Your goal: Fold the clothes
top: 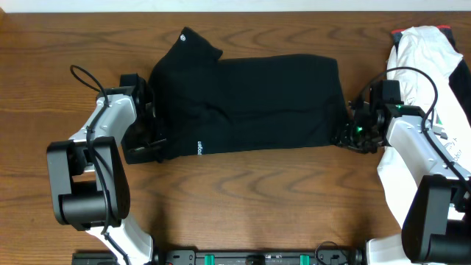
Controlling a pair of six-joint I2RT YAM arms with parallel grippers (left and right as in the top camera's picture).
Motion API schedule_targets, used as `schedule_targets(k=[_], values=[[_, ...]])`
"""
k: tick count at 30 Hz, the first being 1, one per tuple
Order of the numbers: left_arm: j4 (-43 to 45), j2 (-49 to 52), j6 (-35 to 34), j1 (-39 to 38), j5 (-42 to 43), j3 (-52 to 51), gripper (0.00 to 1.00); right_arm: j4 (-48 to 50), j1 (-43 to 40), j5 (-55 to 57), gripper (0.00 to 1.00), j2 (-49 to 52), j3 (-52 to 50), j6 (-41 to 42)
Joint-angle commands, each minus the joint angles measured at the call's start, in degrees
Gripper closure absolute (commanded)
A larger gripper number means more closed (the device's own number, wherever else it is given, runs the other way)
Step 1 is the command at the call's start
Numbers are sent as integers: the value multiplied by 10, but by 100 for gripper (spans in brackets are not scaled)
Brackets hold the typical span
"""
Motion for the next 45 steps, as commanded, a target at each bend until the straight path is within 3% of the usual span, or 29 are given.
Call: schedule_targets(k=[1,6,18,22,24,25,31,43,45], values=[[-3,-9,-3,12,-22,-2,94,7,-7,42,60,-6,2,21],[-5,-9,-3,35,-21,-2,94,11,-7,87,57,1,-1,43],[-7,-9,-3,42,-21,-2,94,109,-4,35,65,87,-2,69],[-7,-9,-3,42,-21,-2,94,103,2,39,82,111,-2,68],[-9,-9,-3,42,-21,-2,94,86,1,61,98,115,-2,68],[-9,-9,-3,42,-21,-2,94,74,0,85,99,115,-2,68],[-11,-10,-3,54,-23,0,94,2,-7,202,99,111,-1,68],[-26,-12,-3,92,-23,9,94,-10,-8,208,94,111,-1,70],[-29,-12,-3,94,-23,13,94,-10,-8,212,89,111,-1,70]])
